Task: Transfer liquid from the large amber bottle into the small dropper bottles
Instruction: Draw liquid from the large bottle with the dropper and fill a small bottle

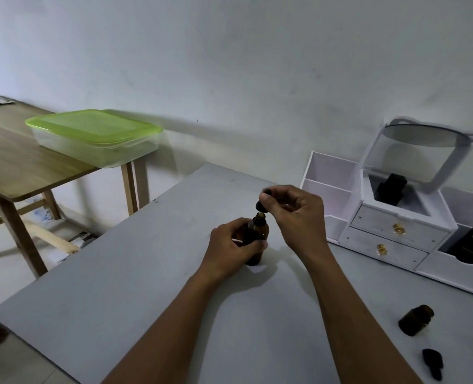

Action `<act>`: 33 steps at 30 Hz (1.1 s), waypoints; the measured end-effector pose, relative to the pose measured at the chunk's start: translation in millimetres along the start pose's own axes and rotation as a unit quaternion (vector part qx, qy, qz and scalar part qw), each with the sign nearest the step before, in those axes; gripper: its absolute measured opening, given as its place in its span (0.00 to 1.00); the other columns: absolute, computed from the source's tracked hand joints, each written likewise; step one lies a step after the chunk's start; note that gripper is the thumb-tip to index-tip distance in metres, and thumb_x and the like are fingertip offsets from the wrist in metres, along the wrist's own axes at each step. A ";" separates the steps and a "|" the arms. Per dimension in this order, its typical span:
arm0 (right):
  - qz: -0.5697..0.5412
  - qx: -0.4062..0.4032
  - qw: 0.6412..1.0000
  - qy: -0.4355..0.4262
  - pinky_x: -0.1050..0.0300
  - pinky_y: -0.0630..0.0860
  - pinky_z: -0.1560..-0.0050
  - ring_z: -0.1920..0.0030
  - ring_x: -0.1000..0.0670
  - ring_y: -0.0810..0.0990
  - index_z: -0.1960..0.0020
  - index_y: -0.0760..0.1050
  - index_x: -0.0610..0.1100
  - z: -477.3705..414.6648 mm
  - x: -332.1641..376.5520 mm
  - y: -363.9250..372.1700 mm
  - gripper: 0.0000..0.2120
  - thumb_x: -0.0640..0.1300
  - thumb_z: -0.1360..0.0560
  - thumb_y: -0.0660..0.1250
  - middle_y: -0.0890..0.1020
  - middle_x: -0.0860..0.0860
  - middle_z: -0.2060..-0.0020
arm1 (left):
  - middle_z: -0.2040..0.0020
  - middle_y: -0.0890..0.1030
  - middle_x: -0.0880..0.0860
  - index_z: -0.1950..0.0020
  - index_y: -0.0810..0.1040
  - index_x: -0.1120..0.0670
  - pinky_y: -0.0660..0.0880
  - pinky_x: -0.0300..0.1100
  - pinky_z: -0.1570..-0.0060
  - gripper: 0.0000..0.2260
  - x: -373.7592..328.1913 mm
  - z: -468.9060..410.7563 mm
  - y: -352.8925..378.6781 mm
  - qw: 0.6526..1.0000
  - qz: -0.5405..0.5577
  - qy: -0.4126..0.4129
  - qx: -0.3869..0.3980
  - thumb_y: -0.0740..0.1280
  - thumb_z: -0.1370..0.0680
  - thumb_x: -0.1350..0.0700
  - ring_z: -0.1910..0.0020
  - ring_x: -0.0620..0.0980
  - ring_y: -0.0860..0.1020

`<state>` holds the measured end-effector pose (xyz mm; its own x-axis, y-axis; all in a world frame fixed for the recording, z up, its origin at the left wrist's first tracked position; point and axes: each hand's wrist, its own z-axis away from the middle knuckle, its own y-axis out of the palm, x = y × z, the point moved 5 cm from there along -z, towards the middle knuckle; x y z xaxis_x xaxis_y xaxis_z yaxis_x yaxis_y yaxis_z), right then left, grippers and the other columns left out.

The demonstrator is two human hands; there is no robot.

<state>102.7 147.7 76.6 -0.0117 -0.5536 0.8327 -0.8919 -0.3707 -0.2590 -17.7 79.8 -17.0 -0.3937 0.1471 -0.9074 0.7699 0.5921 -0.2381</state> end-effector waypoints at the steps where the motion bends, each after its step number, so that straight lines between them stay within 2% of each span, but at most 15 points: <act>1: -0.007 -0.003 1.000 -0.003 0.56 0.83 0.51 0.61 0.54 0.87 0.54 0.85 0.45 -1.6 4.9 -3.0 0.01 0.41 0.26 0.75 0.87 0.52 0.64 | 0.55 0.82 0.44 0.48 0.82 0.47 0.80 0.41 0.53 0.18 -0.3 -0.1 -0.4 1.000 0.001 -0.002 0.000 0.71 0.36 0.43 0.54 0.42 0.80; 5: -0.022 -0.017 0.999 -0.028 0.60 0.82 0.51 0.60 0.55 0.87 0.51 0.84 0.41 -11.0 29.8 -17.0 0.04 0.39 0.25 0.74 0.87 0.51 0.62 | 0.52 0.82 0.43 0.46 0.81 0.46 0.77 0.37 0.52 0.18 1.3 0.8 -0.8 1.000 -0.001 -0.021 0.005 0.73 0.35 0.45 0.52 0.38 0.79; 9: -0.068 -0.055 0.995 -0.047 0.61 0.82 0.52 0.58 0.52 0.88 0.50 0.83 0.41 -18.2 55.9 -40.9 0.04 0.38 0.24 0.73 0.87 0.49 0.61 | 0.54 0.83 0.45 0.48 0.81 0.45 0.79 0.43 0.50 0.16 2.5 5.4 0.6 0.999 0.020 -0.048 0.005 0.74 0.34 0.49 0.53 0.42 0.81; 11: -0.094 -0.074 0.991 -0.053 0.58 0.83 0.51 0.57 0.51 0.88 0.50 0.83 0.41 -17.3 65.9 -56.0 0.04 0.38 0.24 0.73 0.87 0.50 0.61 | 0.55 0.83 0.44 0.49 0.81 0.43 0.78 0.39 0.51 0.15 -1.7 6.9 -0.1 0.999 0.011 -0.040 0.002 0.75 0.34 0.51 0.54 0.38 0.80; 14: -0.112 -0.088 0.988 -0.057 0.54 0.84 0.50 0.56 0.52 0.88 0.50 0.82 0.45 -10.4 72.9 -77.3 0.04 0.38 0.24 0.72 0.87 0.54 0.61 | 0.51 0.82 0.42 0.43 0.77 0.41 0.74 0.29 0.53 0.21 -6.6 11.6 -3.6 0.999 -0.001 -0.044 -0.004 0.77 0.33 0.56 0.53 0.33 0.79; 15: -0.110 -0.090 0.988 -0.058 0.55 0.84 0.50 0.56 0.52 0.88 0.50 0.82 0.45 -6.6 72.8 -84.5 0.05 0.37 0.24 0.72 0.87 0.55 0.61 | 0.50 0.81 0.42 0.41 0.76 0.41 0.74 0.29 0.53 0.24 -6.2 14.6 -5.3 0.999 0.001 -0.051 -0.010 0.78 0.33 0.56 0.52 0.35 0.80; 18: -0.101 -0.096 0.989 -0.051 0.57 0.83 0.51 0.57 0.52 0.88 0.48 0.82 0.42 4.5 64.5 -105.3 0.05 0.36 0.23 0.71 0.87 0.51 0.59 | 0.47 0.81 0.46 0.36 0.75 0.45 0.75 0.38 0.49 0.27 -3.7 29.7 -14.0 0.995 0.023 -0.086 -0.047 0.78 0.33 0.56 0.47 0.43 0.79; 21: -0.088 -0.105 0.990 -0.036 0.58 0.83 0.52 0.57 0.51 0.88 0.46 0.82 0.41 15.7 48.9 -124.5 0.07 0.36 0.24 0.72 0.87 0.50 0.59 | 0.48 0.80 0.47 0.39 0.76 0.47 0.75 0.41 0.47 0.22 -10.4 56.3 -21.5 0.987 0.035 -0.130 -0.086 0.76 0.30 0.56 0.48 0.44 0.79; 23: -0.073 -0.105 0.992 -0.021 0.57 0.84 0.50 0.56 0.51 0.88 0.47 0.82 0.44 23.0 36.8 -133.4 0.07 0.37 0.24 0.72 0.88 0.54 0.61 | 0.50 0.81 0.46 0.41 0.78 0.49 0.74 0.37 0.49 0.17 -18.9 76.0 -18.8 0.986 0.036 -0.137 -0.090 0.75 0.29 0.57 0.51 0.40 0.79; 25: -0.061 -0.107 0.992 -0.012 0.59 0.84 0.51 0.56 0.52 0.88 0.48 0.82 0.45 30.2 27.4 -141.1 0.07 0.37 0.24 0.72 0.88 0.57 0.62 | 0.52 0.82 0.45 0.46 0.80 0.50 0.73 0.31 0.53 0.13 -27.0 92.0 -8.2 0.986 0.043 -0.136 -0.083 0.76 0.29 0.57 0.54 0.39 0.80; 28: -0.064 -0.114 0.991 -0.008 0.67 0.81 0.55 0.59 0.56 0.87 0.49 0.82 0.44 37.5 19.6 -150.9 0.06 0.36 0.24 0.71 0.87 0.59 0.64 | 0.55 0.84 0.46 0.50 0.82 0.48 0.74 0.27 0.58 0.12 -35.8 102.5 19.6 0.988 0.059 -0.135 -0.054 0.77 0.31 0.57 0.57 0.39 0.82; 30: -0.064 -0.117 0.991 -0.003 0.70 0.79 0.57 0.61 0.59 0.86 0.50 0.81 0.45 40.1 16.0 -155.8 0.06 0.35 0.24 0.71 0.86 0.61 0.65 | 0.54 0.84 0.46 0.49 0.82 0.48 0.76 0.28 0.56 0.13 -39.1 99.8 44.0 0.988 0.070 -0.137 -0.022 0.77 0.31 0.57 0.55 0.39 0.82; 33: -0.062 -0.124 0.990 -0.003 0.68 0.80 0.55 0.60 0.59 0.87 0.49 0.82 0.45 41.0 9.7 -162.3 0.07 0.34 0.24 0.71 0.87 0.60 0.65 | 0.49 0.82 0.46 0.44 0.80 0.48 0.76 0.29 0.53 0.16 -44.2 85.7 81.6 0.989 0.068 -0.126 0.023 0.76 0.30 0.55 0.51 0.40 0.80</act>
<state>265.8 171.9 106.6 0.1068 -0.5191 0.8480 -0.9697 -0.2428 -0.0265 105.6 53.7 -25.9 -0.1519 0.0162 -0.9883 0.8317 0.5423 -0.1190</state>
